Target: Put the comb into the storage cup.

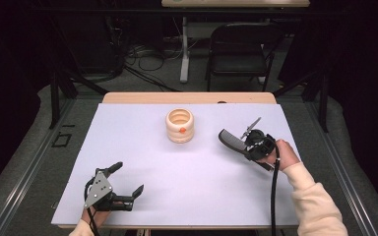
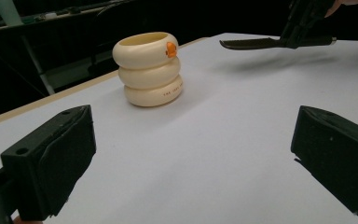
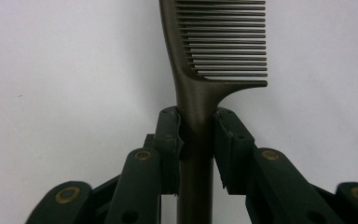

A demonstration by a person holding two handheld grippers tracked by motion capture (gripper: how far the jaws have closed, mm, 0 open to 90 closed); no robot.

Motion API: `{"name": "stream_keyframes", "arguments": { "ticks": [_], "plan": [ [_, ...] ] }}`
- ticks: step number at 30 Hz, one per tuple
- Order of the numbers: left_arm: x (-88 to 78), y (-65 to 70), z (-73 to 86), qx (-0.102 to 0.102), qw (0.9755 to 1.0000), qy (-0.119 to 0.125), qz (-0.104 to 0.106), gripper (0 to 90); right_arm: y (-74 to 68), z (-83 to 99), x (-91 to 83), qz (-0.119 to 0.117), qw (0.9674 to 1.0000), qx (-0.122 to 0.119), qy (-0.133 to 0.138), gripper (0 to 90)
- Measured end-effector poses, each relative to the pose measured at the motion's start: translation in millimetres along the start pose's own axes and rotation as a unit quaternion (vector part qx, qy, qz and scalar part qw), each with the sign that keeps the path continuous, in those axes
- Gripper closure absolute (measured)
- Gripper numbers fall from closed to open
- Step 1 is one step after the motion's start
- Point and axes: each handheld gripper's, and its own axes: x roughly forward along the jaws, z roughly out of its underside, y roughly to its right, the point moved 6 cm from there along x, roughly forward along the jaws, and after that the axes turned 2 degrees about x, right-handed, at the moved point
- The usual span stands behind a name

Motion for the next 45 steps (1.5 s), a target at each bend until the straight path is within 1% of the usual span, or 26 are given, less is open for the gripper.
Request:
{"name": "stream_keyframes", "arguments": {
  "ticks": [1,2,7,8,11,12,13,14,16,17,18,19,20,22,27,28,30,32,35,36,37,38,39,40,41,45],
  "plan": [
    [0.2,0.0,0.3,-0.001,1.0,-0.001,0.0,0.0,0.4,0.0,-1.6,0.001,1.0,-0.003,0.0,72.3],
    [0.4,0.2,0.3,-0.001,1.0,-0.002,0.0,0.0,0.2,-0.4,-2.0,0.001,0.9999,-0.006,0.01,72.3],
    [0.3,0.2,0.2,0.0,1.0,-0.001,0.0,0.0,-2.2,-0.4,-7.1,0.0,0.9999,-0.003,0.017,72.3],
    [0.3,0.1,0.3,-0.001,1.0,-0.001,0.0,0.0,-2.2,-0.1,-8.4,-0.001,0.9999,-0.004,0.014,72.3],
    [0.2,-0.2,0.3,-0.001,1.0,-0.001,0.0,0.0,-2.1,-0.8,-7.7,-0.002,0.9997,0.0,0.026,72.3],
    [0.3,-0.1,0.3,-0.001,1.0,-0.001,0.0,0.0,-1.9,-0.3,-8.3,-0.004,0.9998,0.0,0.021,72.3],
    [0.2,-0.1,0.2,0.0,1.0,-0.001,0.0,0.0,-1.8,-0.2,-8.5,-0.005,0.9997,0.002,0.023,72.3],
    [0.3,0.1,0.1,0.0,1.0,0.0,0.0,0.0,-1.8,-0.7,-8.1,-0.006,0.9995,0.005,0.031,72.3],
    [0.2,0.3,0.1,0.0,1.0,-0.001,0.001,0.0,-2.3,-0.2,-9.2,-0.01,0.9994,0.005,0.033,72.3],
    [0.1,0.2,0.0,0.0,1.0,0.0,0.0,0.0,-1.7,-0.5,-9.0,-0.011,0.9991,0.002,0.041,72.3],
    [0.1,0.2,-0.1,0.0,1.0,0.0,0.0,0.0,-1.3,-0.3,-9.9,-0.011,0.999,0.003,0.043,72.3],
    [0.1,0.2,-0.2,0.0,1.0,0.0,0.0,0.0,-2.1,0.5,-11.1,-0.014,0.9992,0.007,0.038,72.3],
    [0.1,0.2,0.0,0.0,1.0,0.0,0.001,0.0,-1.4,0.6,-11.3,-0.014,0.9991,0.003,0.04,72.3],
    [-0.1,0.0,0.2,0.0,1.0,-0.001,0.0,0.0,-1.9,0.3,-11.1,-0.018,0.9985,0.01,0.051,72.3],
    [0.1,-0.2,0.1,-0.001,1.0,0.0,0.0,0.0,-2.6,-0.2,-12.5,-0.023,0.9977,0.02,0.061,72.3],
    [0.1,-0.1,0.2,0.0,1.0,-0.001,0.0,0.0,-2.1,-0.6,-12.2,-0.023,0.9974,0.016,0.066,72.3],
    [-0.2,0.0,0.2,0.0,1.0,0.0,0.001,0.0,-2.8,-0.8,-12.0,-0.027,0.9968,0.016,0.073,72.3],
    [-0.3,-0.4,0.0,-0.002,1.0,0.001,0.0,0.0,-3.1,-0.4,-13.1,-0.029,0.997,0.016,0.069,72.3],
    [0.0,-0.4,0.3,-0.001,1.0,-0.001,0.0,0.0,-3.7,-1.3,-13.8,-0.029,0.9963,0.019,0.079,72.4],
    [-0.2,0.1,-0.1,-0.001,1.0,0.0,0.001,0.0,-4.0,-1.2,-14.8,-0.03,0.9963,0.021,0.078,72.3],
    [-0.5,0.2,-0.4,-0.001,1.0,0.002,0.0,0.0,-4.3,-1.8,-14.5,-0.03,0.9958,0.02,0.085,72.3],
    [-0.6,-0.2,-0.5,-0.001,1.0,0.003,-0.001,0.0,-4.3,-2.2,-14.7,-0.03,0.9956,0.018,0.087,72.3],
    [-0.6,-0.4,-0.5,-0.002,1.0,0.003,-0.001,0.0,-4.9,-2.4,-15.2,-0.029,0.9955,0.021,0.088,72.3],
    [-0.3,-0.4,-0.4,-0.003,1.0,0.002,-0.001,0.0,-5.1,-2.8,-15.2,-0.03,0.9953,0.018,0.09,72.3],
    [0.0,-0.1,-0.2,-0.003,1.0,0.001,0.0,0.0,-6.3,-2.8,-15.8,-0.031,0.9951,0.022,0.091,72.3],
    [-0.6,-0.3,-0.4,-0.001,1.0,0.003,-0.001,0.0,-7.5,-4.5,-17.3,-0.034,0.9942,0.022,0.1,72.3]
  ]
}}
